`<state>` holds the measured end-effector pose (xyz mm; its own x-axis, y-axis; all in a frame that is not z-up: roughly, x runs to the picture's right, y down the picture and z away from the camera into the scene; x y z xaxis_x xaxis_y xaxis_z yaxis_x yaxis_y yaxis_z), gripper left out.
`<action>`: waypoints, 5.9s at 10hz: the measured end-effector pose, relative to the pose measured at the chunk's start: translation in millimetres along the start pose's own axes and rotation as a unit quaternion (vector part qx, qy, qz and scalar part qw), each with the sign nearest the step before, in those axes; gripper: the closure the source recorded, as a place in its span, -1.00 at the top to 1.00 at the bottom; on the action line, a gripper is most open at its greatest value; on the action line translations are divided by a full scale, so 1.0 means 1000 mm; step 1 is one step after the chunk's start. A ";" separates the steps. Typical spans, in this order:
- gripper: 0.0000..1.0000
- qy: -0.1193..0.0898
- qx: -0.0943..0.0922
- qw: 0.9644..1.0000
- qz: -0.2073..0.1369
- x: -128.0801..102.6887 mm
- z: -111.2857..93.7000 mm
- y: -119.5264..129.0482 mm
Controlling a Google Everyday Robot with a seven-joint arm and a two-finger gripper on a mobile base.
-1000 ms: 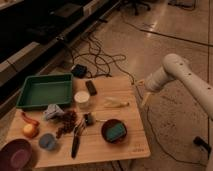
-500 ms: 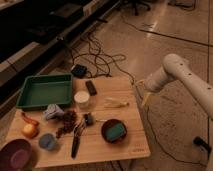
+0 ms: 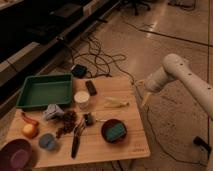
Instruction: Place banana in table surface
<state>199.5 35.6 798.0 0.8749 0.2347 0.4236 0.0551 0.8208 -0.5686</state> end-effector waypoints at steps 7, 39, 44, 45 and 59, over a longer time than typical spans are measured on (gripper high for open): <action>0.60 0.000 0.000 1.000 0.000 0.000 0.000 0.000; -0.37 0.116 -0.080 0.984 -0.105 -0.039 0.183 -0.056; -1.00 0.098 -0.030 0.990 -0.098 -0.056 0.100 -0.080; -1.00 0.093 -0.021 0.990 -0.100 -0.066 0.074 -0.086; -1.00 0.078 -0.019 0.988 -0.129 -0.117 -0.029 -0.104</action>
<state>105.2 -92.5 787.1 0.8927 -0.0652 0.4459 0.3013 0.8221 -0.4830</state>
